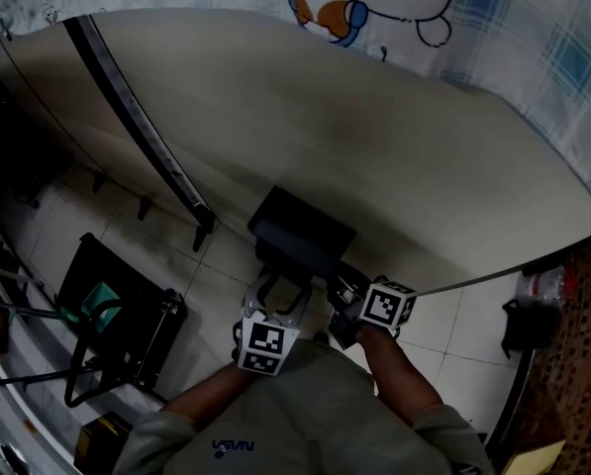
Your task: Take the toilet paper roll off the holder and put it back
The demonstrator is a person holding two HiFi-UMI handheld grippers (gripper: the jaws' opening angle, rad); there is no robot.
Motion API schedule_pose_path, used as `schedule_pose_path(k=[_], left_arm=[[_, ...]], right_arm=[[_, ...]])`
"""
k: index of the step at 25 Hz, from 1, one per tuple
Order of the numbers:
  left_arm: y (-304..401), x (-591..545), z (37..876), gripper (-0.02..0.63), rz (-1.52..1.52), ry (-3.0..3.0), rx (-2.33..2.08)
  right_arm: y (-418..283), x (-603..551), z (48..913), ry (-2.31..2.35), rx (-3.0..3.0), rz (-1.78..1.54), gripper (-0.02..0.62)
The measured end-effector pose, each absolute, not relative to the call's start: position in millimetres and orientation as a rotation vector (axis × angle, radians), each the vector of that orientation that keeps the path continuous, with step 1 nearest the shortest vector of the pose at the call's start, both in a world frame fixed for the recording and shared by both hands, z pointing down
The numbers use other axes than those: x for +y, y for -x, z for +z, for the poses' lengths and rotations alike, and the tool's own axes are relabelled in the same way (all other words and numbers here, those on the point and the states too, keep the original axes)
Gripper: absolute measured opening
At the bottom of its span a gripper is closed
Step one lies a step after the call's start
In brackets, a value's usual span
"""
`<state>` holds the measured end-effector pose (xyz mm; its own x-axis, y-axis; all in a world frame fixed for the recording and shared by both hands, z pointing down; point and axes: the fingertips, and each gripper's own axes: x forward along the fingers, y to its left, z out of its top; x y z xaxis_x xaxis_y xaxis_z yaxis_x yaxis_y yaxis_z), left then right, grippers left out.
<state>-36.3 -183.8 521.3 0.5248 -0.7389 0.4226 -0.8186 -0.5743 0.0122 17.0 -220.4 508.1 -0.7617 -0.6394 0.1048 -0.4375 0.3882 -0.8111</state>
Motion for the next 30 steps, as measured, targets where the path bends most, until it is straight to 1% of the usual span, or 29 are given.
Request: schedule_pose_path(k=[5,9,13,15,17,18,19,20,26,30], left_arm=[[37,-184,520,0.242,0.54,-2.556,-1.319],[40,-183,519,0.239,0.506,-2.543,-1.316],[48,-186,507,0.209,0.432,-2.521,-1.356],[51,-186,500,0.166,0.397,-2.514,-1.38],[53,-185,494,0.103,0.386,-2.512,-1.399],[53,-185,491,0.06,0.386,-2.513,-1.408],[53,-184,487,0.031,0.382,-2.515,-1.417],[53,-183,483,0.015,0.371,-2.518,-1.425],[50,-179,451,0.008,0.253,-2.509,-1.499],[40,-168,431,0.008,0.232,-2.482,-1.553]], right_arm=[[-23,-219,509,1.003,2.391,-1.326,0.002],[-39,-215,508,1.099,2.402,-1.272,0.002],[-57,-208,499,1.212,2.433,-1.179,0.002],[-66,-203,493,1.271,2.455,-1.119,0.002],[-75,-199,488,1.333,2.479,-1.055,0.002],[-79,-197,485,1.37,2.494,-1.017,0.002],[-83,-195,481,1.409,2.509,-0.974,0.002],[-87,-194,476,1.447,2.525,-0.926,0.002],[-100,-179,434,1.573,2.646,-0.581,0.002],[-109,-169,417,1.569,2.692,-0.439,0.002]])
